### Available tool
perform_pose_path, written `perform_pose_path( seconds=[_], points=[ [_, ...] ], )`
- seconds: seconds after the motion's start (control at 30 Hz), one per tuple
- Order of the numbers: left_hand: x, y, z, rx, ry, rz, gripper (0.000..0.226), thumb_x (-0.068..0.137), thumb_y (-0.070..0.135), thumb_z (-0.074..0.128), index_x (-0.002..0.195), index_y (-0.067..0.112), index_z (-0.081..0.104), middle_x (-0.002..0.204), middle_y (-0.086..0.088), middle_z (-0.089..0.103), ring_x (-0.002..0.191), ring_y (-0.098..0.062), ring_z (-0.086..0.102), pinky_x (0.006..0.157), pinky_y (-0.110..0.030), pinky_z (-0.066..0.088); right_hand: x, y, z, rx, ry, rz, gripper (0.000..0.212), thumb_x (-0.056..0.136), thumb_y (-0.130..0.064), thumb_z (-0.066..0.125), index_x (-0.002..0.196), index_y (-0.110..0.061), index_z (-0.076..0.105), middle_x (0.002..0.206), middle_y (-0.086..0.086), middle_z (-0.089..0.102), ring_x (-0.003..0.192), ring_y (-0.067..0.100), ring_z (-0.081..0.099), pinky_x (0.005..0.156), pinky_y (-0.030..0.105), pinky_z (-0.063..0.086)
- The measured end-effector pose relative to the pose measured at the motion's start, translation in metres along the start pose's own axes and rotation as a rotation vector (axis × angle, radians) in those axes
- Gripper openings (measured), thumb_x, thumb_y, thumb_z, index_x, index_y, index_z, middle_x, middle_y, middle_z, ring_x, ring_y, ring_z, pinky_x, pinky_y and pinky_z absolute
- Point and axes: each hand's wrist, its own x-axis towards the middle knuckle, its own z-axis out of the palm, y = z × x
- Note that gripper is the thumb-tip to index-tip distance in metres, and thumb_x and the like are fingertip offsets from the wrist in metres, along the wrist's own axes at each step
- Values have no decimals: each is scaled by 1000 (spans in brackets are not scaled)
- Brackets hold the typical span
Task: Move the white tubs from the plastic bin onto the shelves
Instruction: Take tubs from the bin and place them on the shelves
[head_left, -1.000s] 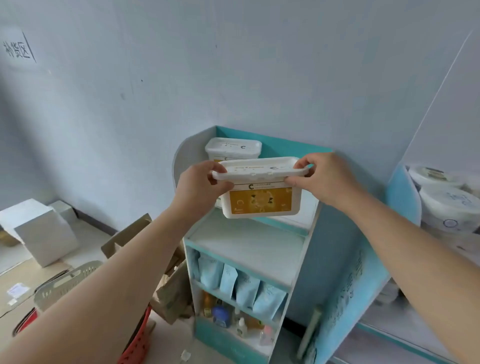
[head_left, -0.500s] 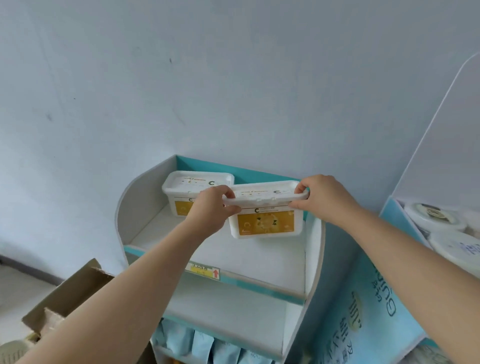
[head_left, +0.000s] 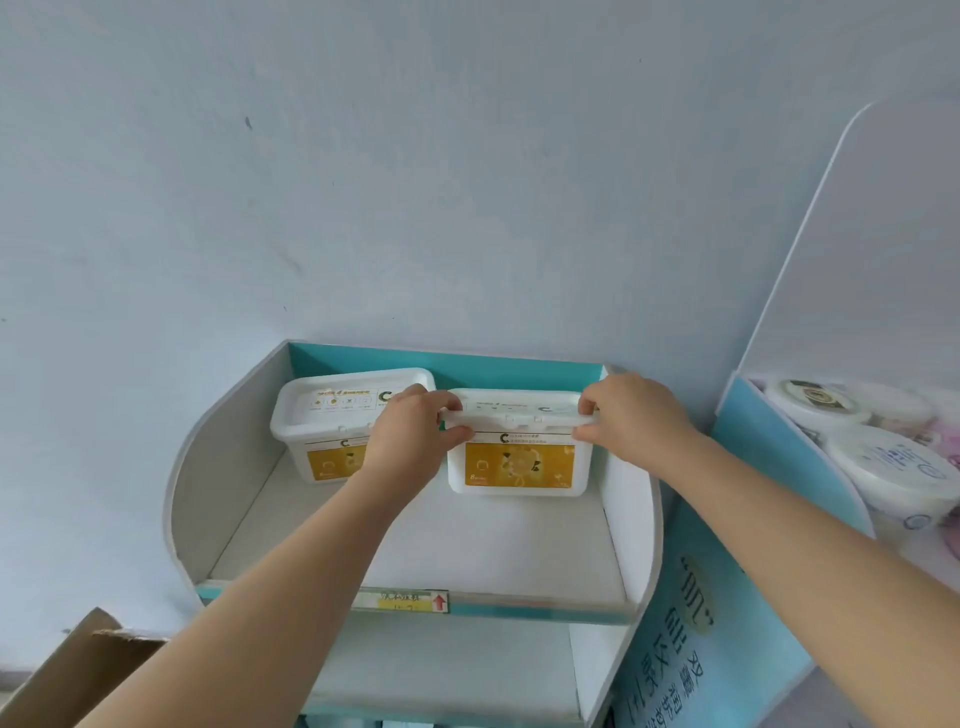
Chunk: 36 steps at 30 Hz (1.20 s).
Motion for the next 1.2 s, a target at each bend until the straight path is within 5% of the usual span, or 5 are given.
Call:
perform_pose_path(
  seconds=[0.27,0.5,0.73,1.03,1.2],
  points=[
    [-5,-17,10,122,76,104,33,79,44,72,107,26,69,116,4,51,111,-21,38,98,-35,29,-9,-11,12,-150,20,-44,19,82,-39,65,95,-25,65,103,0,59,81,15,55,60,21,43],
    [2,-18,12,111,47,107,34,81,45,70,110,26,66,122,4,50,114,-21,40,101,-37,31,-10,-15,9,-133,-1,1,29,83,-41,66,106,-25,64,111,1,58,85,14,42,68,23,36],
    [-30,-8,-3,102,50,265,48,89,42,60,132,25,52,133,3,52,124,-21,43,108,-37,29,-48,-23,-11,41,48,31,46,86,-44,62,127,-25,57,125,-3,61,106,19,56,83,29,44],
    [-110,30,7,50,-20,559,33,84,38,68,112,20,68,108,2,68,98,-24,62,86,-37,48,-176,-19,-8,157,155,118,41,87,-38,63,122,-17,62,123,-2,62,111,20,57,89,28,42],
    [-166,78,44,-39,-169,663,42,84,48,48,110,21,69,103,4,69,92,-20,63,82,-33,49,-260,16,14,182,97,263,45,87,-37,64,125,-14,60,124,2,62,112,22,58,94,32,44]
  ],
)
